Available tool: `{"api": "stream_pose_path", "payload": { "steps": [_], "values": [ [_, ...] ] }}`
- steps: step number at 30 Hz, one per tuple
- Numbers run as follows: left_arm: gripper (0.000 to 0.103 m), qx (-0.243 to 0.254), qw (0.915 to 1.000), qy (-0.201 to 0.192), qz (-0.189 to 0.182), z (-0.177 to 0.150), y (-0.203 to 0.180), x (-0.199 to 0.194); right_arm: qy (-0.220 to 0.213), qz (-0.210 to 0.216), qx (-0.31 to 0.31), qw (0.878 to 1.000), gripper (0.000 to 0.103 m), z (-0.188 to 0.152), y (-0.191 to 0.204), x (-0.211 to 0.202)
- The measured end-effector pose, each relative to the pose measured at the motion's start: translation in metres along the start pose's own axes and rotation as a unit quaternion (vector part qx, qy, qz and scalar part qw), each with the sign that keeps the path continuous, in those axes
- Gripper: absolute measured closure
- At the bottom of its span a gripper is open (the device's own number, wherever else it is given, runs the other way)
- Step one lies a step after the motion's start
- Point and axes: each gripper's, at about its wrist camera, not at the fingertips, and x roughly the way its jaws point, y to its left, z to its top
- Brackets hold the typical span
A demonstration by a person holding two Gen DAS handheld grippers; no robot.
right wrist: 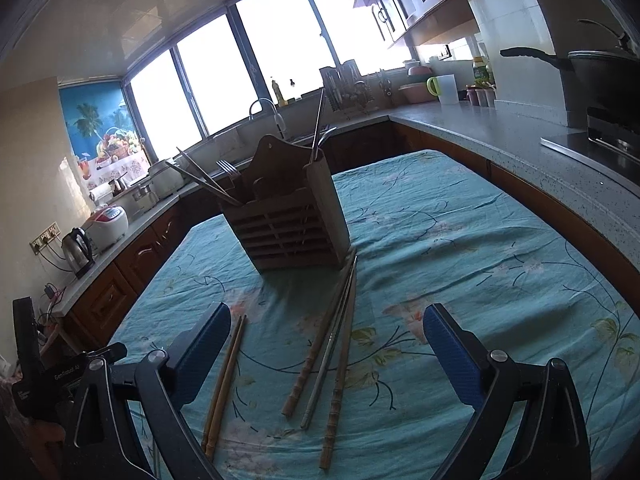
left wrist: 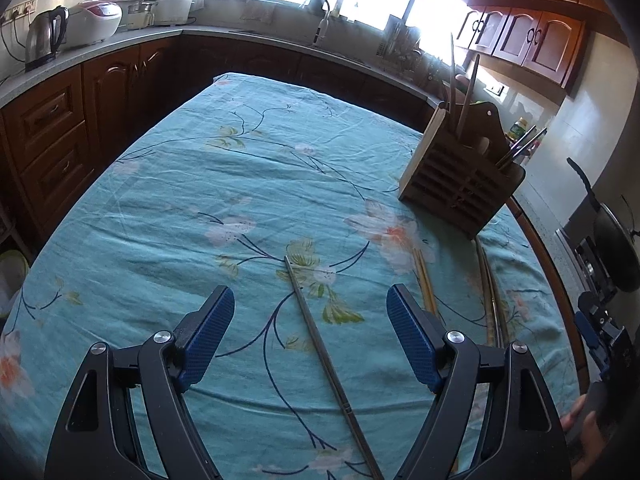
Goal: Organize utensils
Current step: 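Grasp a wooden chopstick with the left tool while the right tool grasps another wooden chopstick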
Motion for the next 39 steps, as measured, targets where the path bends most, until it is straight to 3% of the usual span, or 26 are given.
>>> {"api": "stream_pose_path", "payload": {
  "steps": [12,16,21,23,28,32,39],
  "values": [
    [0.025,-0.003,0.9993,0.035,0.014,0.0,0.004,0.021,0.03,-0.01,-0.007,0.999,0.005,-0.008,-0.001,0.018],
    [0.039,0.004,0.9985,0.054,0.011,0.0,0.003,0.03,0.042,-0.007,-0.01,0.999,0.007,-0.008,0.001,0.026],
    [0.046,0.015,0.9973,0.071,0.011,0.0,-0.002,0.043,0.056,0.0,-0.029,0.998,0.015,-0.008,0.011,0.035],
    [0.055,0.02,0.9967,0.078,0.012,0.001,-0.004,0.048,0.061,-0.007,-0.032,0.998,0.017,-0.008,0.011,0.04],
    [0.062,0.044,0.9954,0.083,0.016,0.003,-0.013,0.058,0.087,-0.023,-0.03,0.995,0.035,-0.003,0.003,0.059],
    [0.078,0.069,0.9938,0.087,0.011,0.004,-0.024,0.065,0.115,-0.042,-0.028,0.992,0.048,0.001,-0.007,0.082],
    [0.096,0.08,0.9901,0.109,-0.036,0.009,-0.044,0.081,0.168,-0.06,-0.036,0.983,0.073,0.007,-0.015,0.127]
  ]
}}
